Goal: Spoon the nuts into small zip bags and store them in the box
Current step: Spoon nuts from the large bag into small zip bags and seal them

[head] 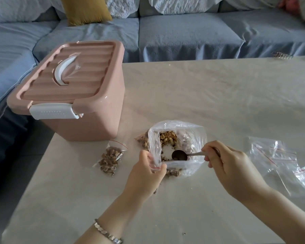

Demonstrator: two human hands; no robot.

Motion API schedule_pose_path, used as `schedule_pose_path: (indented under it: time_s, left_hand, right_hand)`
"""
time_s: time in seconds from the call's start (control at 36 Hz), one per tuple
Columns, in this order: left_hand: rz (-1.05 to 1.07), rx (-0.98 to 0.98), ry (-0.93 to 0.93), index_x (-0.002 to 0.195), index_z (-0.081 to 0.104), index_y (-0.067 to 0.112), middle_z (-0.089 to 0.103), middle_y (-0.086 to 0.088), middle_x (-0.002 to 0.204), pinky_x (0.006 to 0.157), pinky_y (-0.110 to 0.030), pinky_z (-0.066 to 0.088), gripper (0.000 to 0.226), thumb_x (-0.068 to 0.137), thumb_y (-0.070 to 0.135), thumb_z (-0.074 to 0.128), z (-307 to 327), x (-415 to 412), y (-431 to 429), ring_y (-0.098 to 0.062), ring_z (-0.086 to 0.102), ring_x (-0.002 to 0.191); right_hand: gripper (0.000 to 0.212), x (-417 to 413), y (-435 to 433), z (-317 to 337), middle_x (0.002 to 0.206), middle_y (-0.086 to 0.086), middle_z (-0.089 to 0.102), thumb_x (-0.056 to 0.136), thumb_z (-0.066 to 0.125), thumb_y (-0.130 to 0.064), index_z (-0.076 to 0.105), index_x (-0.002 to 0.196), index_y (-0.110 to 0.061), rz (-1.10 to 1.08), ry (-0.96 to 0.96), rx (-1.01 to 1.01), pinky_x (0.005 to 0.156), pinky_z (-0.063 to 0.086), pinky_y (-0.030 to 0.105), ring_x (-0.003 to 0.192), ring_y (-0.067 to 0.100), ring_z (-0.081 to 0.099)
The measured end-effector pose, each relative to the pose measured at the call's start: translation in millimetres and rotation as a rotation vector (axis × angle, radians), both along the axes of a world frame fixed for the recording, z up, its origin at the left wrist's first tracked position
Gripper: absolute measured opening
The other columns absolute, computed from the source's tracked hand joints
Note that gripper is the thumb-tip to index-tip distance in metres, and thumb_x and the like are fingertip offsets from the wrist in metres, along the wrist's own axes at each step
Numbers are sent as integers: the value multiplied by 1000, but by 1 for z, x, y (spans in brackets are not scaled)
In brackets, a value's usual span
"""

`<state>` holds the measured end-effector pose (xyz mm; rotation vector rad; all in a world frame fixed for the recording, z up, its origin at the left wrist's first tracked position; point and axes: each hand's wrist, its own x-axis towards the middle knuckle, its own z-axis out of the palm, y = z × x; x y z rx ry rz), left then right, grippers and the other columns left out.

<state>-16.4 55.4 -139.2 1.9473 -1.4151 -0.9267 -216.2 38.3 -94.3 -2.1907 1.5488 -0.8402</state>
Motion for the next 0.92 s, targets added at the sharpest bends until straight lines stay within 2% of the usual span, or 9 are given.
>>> schedule_pose_path:
  time_s: [0.06, 0.14, 0.25, 0.44, 0.53, 0.58, 0.64, 0.78, 0.92]
  left_hand:
    - [5, 7, 26, 99, 41, 18, 58, 13, 73, 49, -11, 41, 27, 85, 32, 60, 1, -2, 0, -18, 66, 74]
    - [-3, -2, 26, 101, 39, 20, 56, 15, 79, 58, -12, 41, 29, 84, 34, 59, 0, -2, 0, -5, 61, 77]
    - [-41, 12, 38, 101, 38, 22, 59, 8, 87, 65, -20, 44, 30, 85, 37, 58, 0, -1, 0, -5, 59, 81]
    - [2, -186, -13, 93, 40, 23, 57, 13, 87, 73, -30, 49, 31, 80, 33, 67, 0, 10, 3, 1, 59, 79]
    - [80, -359, 17, 89, 44, 19, 56, 5, 86, 71, -30, 52, 31, 75, 29, 69, -4, 12, 0, -3, 57, 81]
    - [89, -422, 65, 89, 45, 13, 55, -5, 88, 66, -16, 50, 31, 75, 19, 72, -3, 10, 0, -5, 55, 84]
    - [80, -454, 96, 89, 46, 11, 54, -9, 88, 61, -10, 47, 30, 75, 13, 72, 0, 8, -1, -7, 55, 84]
    - [37, -379, 60, 82, 38, 28, 48, 6, 82, 67, -21, 44, 28, 72, 35, 63, 4, 4, -2, -12, 54, 77]
    - [40, -291, 16, 84, 40, 25, 46, 6, 79, 70, -22, 41, 31, 75, 25, 70, -2, -2, -6, -16, 53, 76]
  right_hand:
    - [19, 0, 0, -3, 64, -5, 62, 94, 44, -20, 58, 82, -18, -57, -111, 99, 57, 48, 29, 58, 13, 60]
    - [25, 6, -2, -7, 63, 1, 64, 95, 41, -12, 57, 76, -20, -169, -357, 259, 55, 47, 16, 56, 11, 61]
    - [27, 12, -3, -20, 59, 6, 66, 97, 40, -12, 59, 77, -15, -299, -562, 408, 56, 52, 25, 56, 20, 65]
    - [28, 3, -9, -16, 63, 15, 63, 98, 38, -12, 57, 79, -6, -452, -887, 510, 45, 50, 18, 44, 15, 61]
    - [28, -6, -11, -11, 66, 18, 61, 99, 38, -13, 57, 79, -6, -473, -924, 497, 45, 50, 17, 42, 13, 60]
    - [28, -11, -11, -7, 63, 16, 61, 99, 38, -13, 56, 79, -6, -477, -950, 486, 44, 49, 16, 42, 13, 60]
    - [29, -16, -11, -2, 54, 10, 63, 99, 38, -14, 56, 79, -6, -477, -992, 489, 44, 49, 16, 42, 12, 60]
    - [29, -23, -14, 15, 50, 6, 64, 99, 38, -17, 57, 80, -7, -426, -1057, 490, 44, 48, 16, 42, 11, 59]
    - [30, -14, -18, 46, 49, 7, 64, 99, 38, -16, 56, 77, -6, -316, -1001, 454, 41, 46, 16, 39, 12, 56]
